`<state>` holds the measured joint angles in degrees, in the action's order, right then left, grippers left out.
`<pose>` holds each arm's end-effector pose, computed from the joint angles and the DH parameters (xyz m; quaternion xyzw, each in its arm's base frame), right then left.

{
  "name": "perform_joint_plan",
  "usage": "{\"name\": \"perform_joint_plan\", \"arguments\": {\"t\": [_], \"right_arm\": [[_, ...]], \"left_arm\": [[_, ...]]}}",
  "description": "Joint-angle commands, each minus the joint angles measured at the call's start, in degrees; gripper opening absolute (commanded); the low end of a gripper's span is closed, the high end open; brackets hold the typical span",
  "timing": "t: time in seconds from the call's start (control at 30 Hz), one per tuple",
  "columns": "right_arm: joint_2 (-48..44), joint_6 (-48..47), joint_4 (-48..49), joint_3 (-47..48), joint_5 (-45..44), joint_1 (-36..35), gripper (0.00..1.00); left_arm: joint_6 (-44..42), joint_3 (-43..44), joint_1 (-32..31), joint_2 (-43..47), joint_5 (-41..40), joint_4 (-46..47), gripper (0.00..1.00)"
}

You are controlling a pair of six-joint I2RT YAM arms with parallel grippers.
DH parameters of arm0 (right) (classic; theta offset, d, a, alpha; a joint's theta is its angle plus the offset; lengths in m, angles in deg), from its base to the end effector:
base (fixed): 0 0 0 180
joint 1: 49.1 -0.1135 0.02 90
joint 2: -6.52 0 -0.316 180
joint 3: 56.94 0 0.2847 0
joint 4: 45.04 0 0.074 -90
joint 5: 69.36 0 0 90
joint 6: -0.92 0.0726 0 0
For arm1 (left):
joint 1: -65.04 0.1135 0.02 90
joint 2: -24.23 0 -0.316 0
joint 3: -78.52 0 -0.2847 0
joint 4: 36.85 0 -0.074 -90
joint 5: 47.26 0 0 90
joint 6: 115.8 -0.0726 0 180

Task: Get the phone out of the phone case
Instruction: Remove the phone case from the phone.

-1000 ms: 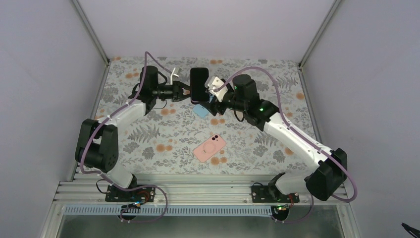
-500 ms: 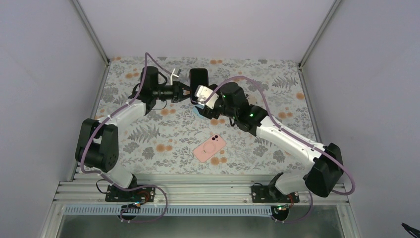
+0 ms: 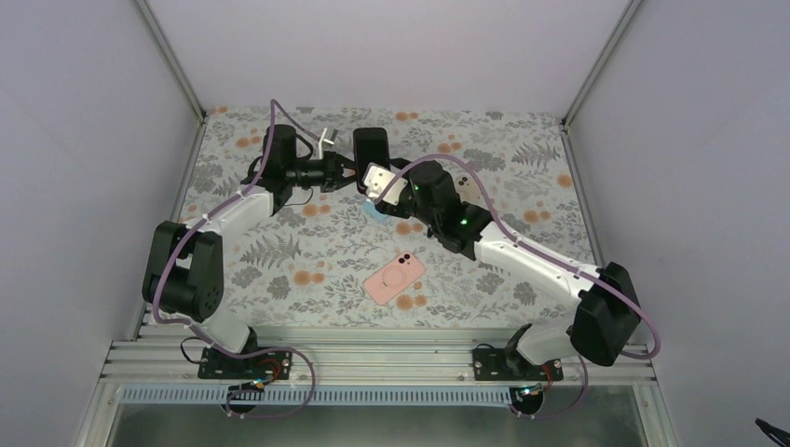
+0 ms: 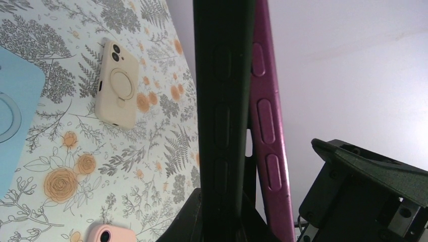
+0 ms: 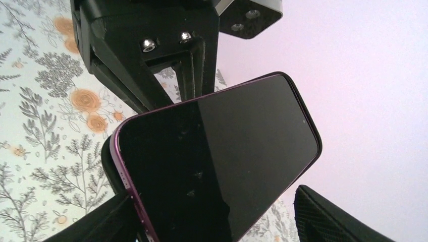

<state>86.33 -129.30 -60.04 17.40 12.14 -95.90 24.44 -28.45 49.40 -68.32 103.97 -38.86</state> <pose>0.2708 0.2726 0.3464 -0.5334 0.6232 -0.0281 0.5712 0.3716 -0.1701 0.2941 0.0620 0.7645 -0.6166 0.1774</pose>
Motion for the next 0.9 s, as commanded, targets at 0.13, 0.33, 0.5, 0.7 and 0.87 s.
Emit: {"name": "perform_joint_plan", "arguments": {"t": [0.13, 0.33, 0.5, 0.7, 0.87], "right_arm": [[1.72, -9.42, 10.08, -1.87, -7.11, -0.86, 0.67], [2.44, -13.85, 17.53, -4.17, -10.49, -2.21, 0.56], [3.69, -17.99, 22.87, -6.34, -12.98, -3.43, 0.53], [5.02, -20.2, 25.7, -6.1, -14.31, -3.51, 0.49], [6.04, -25.23, 28.24, -6.05, -15.83, -3.47, 0.42]], "left_arm": [[1.25, 0.95, -0.04, -0.44, 2.4, 2.32, 0.02], [1.98, 0.57, -0.08, -0.52, 2.81, 2.78, 0.02], [2.77, 0.49, -0.02, -0.55, 2.97, 3.33, 0.02], [2.5, 0.14, -0.08, 0.15, 3.13, 3.12, 0.02], [1.46, 0.09, -0.09, 0.91, 2.74, 1.9, 0.02]]}}
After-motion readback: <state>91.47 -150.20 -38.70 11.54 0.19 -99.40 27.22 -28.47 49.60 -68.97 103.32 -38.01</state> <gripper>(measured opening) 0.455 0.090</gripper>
